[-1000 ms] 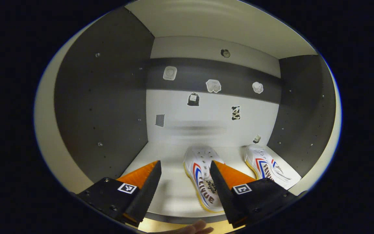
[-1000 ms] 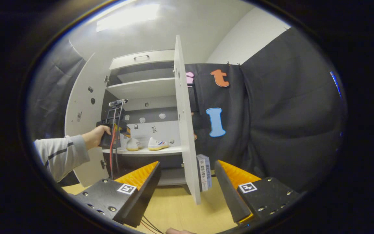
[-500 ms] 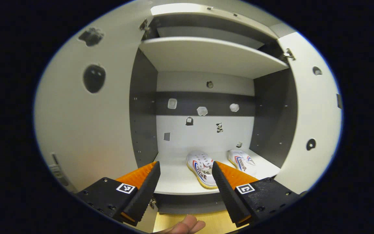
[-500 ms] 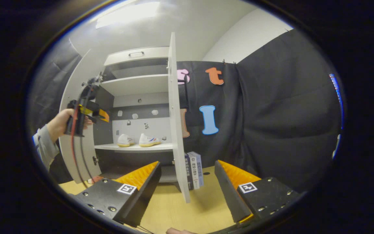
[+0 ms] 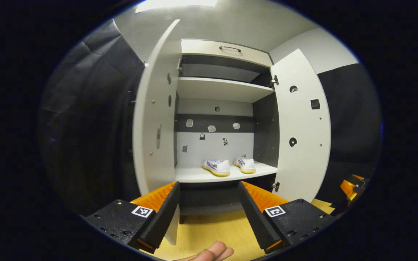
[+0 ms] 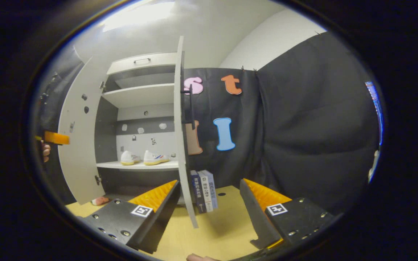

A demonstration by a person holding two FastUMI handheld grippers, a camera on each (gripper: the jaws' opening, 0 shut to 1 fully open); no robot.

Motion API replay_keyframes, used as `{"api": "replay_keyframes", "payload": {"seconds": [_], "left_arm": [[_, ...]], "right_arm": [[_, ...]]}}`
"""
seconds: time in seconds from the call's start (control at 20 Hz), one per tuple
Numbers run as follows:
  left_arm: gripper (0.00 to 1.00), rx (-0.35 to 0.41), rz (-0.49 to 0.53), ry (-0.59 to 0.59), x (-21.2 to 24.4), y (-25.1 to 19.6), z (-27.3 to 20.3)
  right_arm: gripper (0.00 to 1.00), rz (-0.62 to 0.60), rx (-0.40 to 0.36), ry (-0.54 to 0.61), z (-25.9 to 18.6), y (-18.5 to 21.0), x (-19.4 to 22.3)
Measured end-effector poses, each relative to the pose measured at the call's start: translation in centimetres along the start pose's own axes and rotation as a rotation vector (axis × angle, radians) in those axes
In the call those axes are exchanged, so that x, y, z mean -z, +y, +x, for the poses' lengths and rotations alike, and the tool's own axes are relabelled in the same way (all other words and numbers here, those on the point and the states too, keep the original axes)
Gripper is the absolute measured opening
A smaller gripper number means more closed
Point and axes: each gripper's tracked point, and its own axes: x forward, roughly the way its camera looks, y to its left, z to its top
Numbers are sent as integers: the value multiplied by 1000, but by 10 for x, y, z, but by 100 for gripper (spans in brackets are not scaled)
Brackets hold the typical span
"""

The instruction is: Grab one shoe with the right hand and put it into the shoe cabinet, grab the other shoe with the left hand and put it into the shoe cabinet; then close the right door with the right hand and the left door with the left hand.

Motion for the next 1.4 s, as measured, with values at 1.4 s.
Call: {"api": "replay_keyframes", "payload": {"seconds": [1.4], "left_arm": [[96, -80, -20, -50, 51, 102, -108]], "right_arm": [[95, -97, -104, 71, 187, 9, -117]]}}
